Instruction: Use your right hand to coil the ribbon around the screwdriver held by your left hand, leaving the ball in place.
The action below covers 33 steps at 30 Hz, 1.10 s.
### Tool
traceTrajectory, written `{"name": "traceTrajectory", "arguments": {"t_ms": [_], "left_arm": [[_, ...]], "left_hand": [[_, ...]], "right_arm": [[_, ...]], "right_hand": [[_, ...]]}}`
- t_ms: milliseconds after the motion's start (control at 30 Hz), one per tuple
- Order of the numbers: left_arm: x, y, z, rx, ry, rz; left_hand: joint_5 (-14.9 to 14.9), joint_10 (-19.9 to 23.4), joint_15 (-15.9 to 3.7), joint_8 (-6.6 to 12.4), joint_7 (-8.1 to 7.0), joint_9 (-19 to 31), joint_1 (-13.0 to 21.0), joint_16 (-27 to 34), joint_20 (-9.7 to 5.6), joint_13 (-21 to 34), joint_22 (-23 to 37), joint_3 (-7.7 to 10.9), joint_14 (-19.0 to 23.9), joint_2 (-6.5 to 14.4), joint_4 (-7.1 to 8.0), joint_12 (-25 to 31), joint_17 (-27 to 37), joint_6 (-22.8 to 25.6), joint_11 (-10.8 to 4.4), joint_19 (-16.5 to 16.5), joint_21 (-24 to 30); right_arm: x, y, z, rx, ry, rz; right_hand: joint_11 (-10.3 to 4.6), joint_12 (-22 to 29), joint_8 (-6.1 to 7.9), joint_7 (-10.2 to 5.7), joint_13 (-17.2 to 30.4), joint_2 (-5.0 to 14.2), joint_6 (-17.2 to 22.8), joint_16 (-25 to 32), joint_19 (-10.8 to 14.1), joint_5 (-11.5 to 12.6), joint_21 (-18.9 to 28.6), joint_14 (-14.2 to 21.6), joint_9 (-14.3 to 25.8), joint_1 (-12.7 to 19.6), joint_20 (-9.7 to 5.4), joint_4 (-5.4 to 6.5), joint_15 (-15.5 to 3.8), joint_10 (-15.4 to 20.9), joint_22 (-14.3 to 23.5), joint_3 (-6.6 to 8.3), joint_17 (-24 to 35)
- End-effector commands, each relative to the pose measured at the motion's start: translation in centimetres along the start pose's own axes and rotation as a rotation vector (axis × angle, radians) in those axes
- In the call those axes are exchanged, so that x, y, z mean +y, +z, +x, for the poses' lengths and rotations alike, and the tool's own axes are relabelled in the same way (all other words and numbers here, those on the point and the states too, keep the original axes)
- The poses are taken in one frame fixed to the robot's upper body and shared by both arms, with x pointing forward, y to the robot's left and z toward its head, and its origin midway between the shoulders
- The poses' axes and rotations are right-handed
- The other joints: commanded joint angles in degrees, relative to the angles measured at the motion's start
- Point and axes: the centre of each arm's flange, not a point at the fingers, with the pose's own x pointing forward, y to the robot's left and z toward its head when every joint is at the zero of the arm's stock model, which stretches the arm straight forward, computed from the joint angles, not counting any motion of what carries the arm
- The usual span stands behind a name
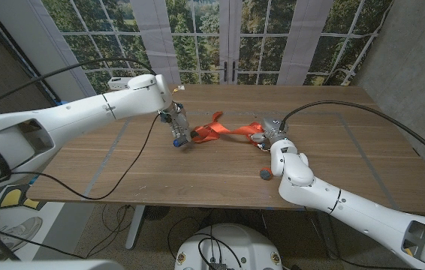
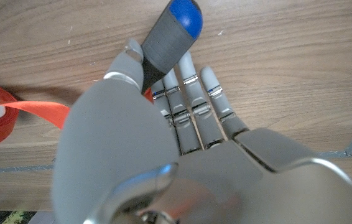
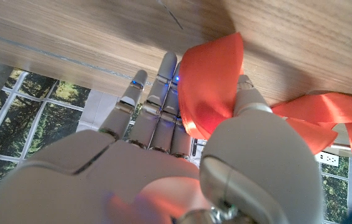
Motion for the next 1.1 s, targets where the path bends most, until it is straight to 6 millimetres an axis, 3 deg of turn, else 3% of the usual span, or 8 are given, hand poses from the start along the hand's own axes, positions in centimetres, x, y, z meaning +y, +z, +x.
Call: {"name": "traceTrajectory", "arguments": {"t_ms": [33, 133, 267, 500, 633, 800, 933, 1100], "left_arm": [[0.4, 0.6, -0.1, 0.003, -0.012, 0.053], [0.5, 0.7, -0.3, 0.01, 0.005, 0.067], [0.6, 0.6, -0.3, 0.008, 0.003, 0.057], [1.0, 0.4, -0.7, 0.001, 0.025, 0.042], [1.2, 0.3, -0.9, -0.01, 0.041, 0.03], [1.6, 0.1, -1.1, -0.063, 0.034, 0.035], [1.6, -0.1, -1.5, -0.123, 0.071, 0.001], [1.5, -0.8, -2.3, -0.197, 0.196, -0.087]], "left_hand": [[0.09, -5.28, -0.04, -0.22, -0.22, -0.61, 3.27, -4.33, 1.0, -0.79, -0.05, -0.2, -4.08, 5.79, 0.77, -1.46, -2.32, -5.15, 1.17, -3.09, -1.82], [-0.03, -9.19, 1.53, -0.08, -0.41, -1.14, 1.95, -7.67, 1.58, -1.8, -0.11, -0.25, -8.08, 5.34, 0.93, -2.66, -4.07, -8.11, 1.65, -4.76, -3.12], [-0.22, -15.48, 3.64, -0.33, -1.09, -2.15, 0.1, -13.21, 2.04, -3.77, -0.08, -0.13, -15.44, 4.38, 0.91, -4.74, -6.96, -13.78, 3.05, -8.1, -5.32], [-1.0, -26.3, 6.89, -0.68, -0.29, -5.46, -3.81, -17.36, 2.79, -7.39, 0.02, -1.6, -24.76, 3.35, 1.58, -6.41, -9.5, -28.72, 5.84, -10.79, -8.11], [-1.08, -32.12, 8.63, -0.65, -0.17, -7.4, -4.83, -17.88, 3.14, -9.28, 0.05, -2.7, -29.65, 3.19, 1.51, -6.46, -10.29, -34.91, 6.31, -12.67, -9.69], [-0.95, -39.93, 10.66, -0.56, 0.16, -9.83, -5.89, -18.35, 3.94, -11.64, 0.12, -3.66, -36.28, 3.98, 1.69, -6.55, -11.68, -42.32, 7.71, -15.23, -11.74], [-0.85, -43.94, 11.6, -0.44, -0.2, -11.21, -6.39, -18.4, 4.07, -13.08, 0.14, -4.31, -39.65, 4.03, 1.57, -6.32, -12.85, -46.55, 8.0, -16.76, -13.02], [-0.78, -46.15, 11.97, -0.12, -0.44, -11.89, -7.83, -18.31, 4.23, -13.91, 0.15, -5.11, -41.18, 4.04, 2.24, -6.29, -13.5, -47.5, 8.41, -17.15, -13.63]], "right_arm": [[0.0, -0.1, 0.3, 0.005, 0.075, -0.019], [-0.1, 0.0, 0.2, -0.005, 0.054, -0.019], [-0.3, 0.0, 0.3, -0.004, 0.076, -0.025], [-0.7, 0.1, 0.8, 0.001, 0.145, -0.045], [-0.8, 0.1, 1.1, -0.011, 0.187, -0.051], [-1.0, -0.2, 1.0, -0.044, 0.151, -0.01], [-1.5, 0.0, 0.7, -0.039, 0.12, -0.026], [-2.3, -0.2, 0.8, -0.07, 0.149, 0.003]], "right_hand": [[-0.33, -3.57, 0.51, -1.61, -0.96, 4.87, -4.88, -2.04, -0.86, 0.57, -0.5, -4.18, -0.57, 5.33, 1.02, -0.09, 0.49, -5.96, 0.19, -0.95, -0.97], [-0.13, -5.31, -1.62, -2.08, -1.47, 4.01, -8.05, -3.5, -1.22, 0.72, -0.57, -6.67, -0.85, 4.88, 1.2, -0.22, 0.8, -8.89, 0.2, -1.45, -1.87], [-0.5, -8.89, -5.84, -3.33, -2.41, 2.59, -14.49, -6.05, -2.07, 1.12, -0.72, -11.85, -1.13, 3.36, 1.66, 0.07, 1.51, -14.79, 0.22, -2.86, -3.21], [-0.49, -16.69, -15.67, -4.82, -3.77, -0.19, -29.54, -9.04, -6.26, 2.43, -1.51, -26.26, -1.03, -1.03, 2.53, 1.26, 3.47, -27.12, 0.2, -7.45, -5.84], [0.18, -20.62, -19.79, -4.91, -3.99, -1.51, -36.28, -9.32, -10.24, 3.46, -2.17, -33.99, -0.82, -3.49, 2.71, 2.01, 5.05, -34.38, 0.09, -10.14, -7.77], [1.88, -22.26, -21.5, -3.81, -4.05, -2.67, -42.34, -9.51, -14.22, 4.29, -2.44, -41.45, -0.66, -6.8, 3.24, 3.33, 6.36, -40.51, 0.06, -12.92, -9.62], [1.57, -22.03, -21.28, -4.2, -4.08, -3.42, -43.28, -9.34, -17.22, 4.54, -2.94, -43.64, -0.62, -8.79, 3.05, 4.16, 6.61, -41.57, 0.01, -14.32, -10.25], [1.34, -21.85, -21.18, -4.54, -4.12, -4.45, -43.82, -9.33, -19.83, 4.84, -3.2, -45.31, -0.62, -10.06, 2.94, 4.58, 7.01, -41.96, -0.01, -15.53, -10.75]]}}
